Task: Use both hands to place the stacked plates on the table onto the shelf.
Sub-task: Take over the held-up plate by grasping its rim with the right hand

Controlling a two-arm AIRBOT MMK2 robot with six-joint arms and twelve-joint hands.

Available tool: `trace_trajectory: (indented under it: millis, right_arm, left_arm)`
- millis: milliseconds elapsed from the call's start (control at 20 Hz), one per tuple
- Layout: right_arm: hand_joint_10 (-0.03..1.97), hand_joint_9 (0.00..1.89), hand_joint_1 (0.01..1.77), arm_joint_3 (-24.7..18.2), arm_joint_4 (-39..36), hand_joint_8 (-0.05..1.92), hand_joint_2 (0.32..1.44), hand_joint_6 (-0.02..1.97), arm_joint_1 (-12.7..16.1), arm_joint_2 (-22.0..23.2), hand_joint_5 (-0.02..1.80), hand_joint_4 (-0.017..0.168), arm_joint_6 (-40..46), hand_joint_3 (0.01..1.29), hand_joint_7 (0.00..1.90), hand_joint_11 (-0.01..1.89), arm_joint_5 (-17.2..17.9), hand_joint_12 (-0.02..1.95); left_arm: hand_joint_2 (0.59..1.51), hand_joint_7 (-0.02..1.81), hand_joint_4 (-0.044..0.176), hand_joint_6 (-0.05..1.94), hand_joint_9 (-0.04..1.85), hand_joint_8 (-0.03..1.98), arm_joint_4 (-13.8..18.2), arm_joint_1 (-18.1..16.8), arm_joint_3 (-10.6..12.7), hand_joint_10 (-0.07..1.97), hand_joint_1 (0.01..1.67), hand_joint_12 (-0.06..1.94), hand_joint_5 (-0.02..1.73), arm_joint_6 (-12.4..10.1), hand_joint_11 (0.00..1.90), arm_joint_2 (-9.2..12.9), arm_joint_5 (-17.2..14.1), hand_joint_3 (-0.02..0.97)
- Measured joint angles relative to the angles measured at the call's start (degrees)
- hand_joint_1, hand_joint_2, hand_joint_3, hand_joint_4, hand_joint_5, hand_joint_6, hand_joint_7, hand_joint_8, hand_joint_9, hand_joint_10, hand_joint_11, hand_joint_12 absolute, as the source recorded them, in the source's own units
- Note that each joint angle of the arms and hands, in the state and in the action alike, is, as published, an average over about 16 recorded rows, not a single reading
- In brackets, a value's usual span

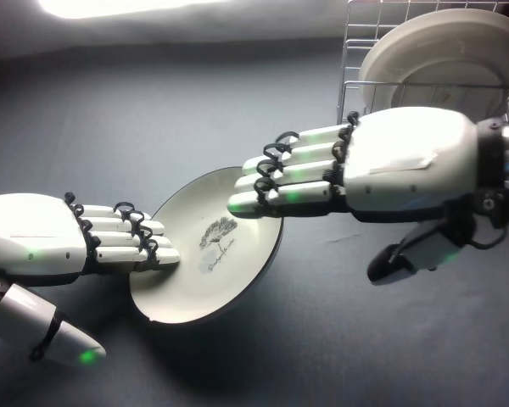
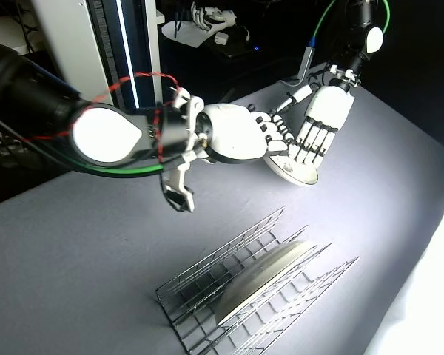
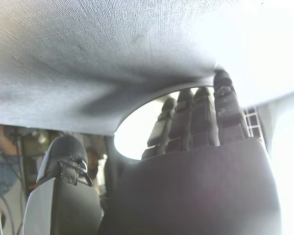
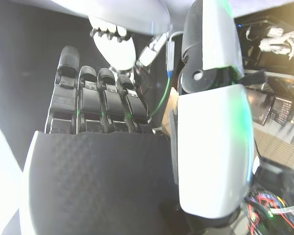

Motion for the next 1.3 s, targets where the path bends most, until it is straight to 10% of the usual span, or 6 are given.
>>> trace_trajectory:
  millis: [1300]
  right_arm:
    - [0.01,0.02,1.19,13.16,-0.09,0.0,0.97,-0.01,-1.39,-18.75,0.02,-0.006,-0.56,0.01,0.02,0.01,-5.08,0.02]
  left_arm:
    - [1.121,0.0,-0.009,-0.03,-0.03,0.0,0.05,-0.07,0.05,-0.05,0.01,-0.02,-0.01,0.01,0.03,-0.11,-0.04,0.02]
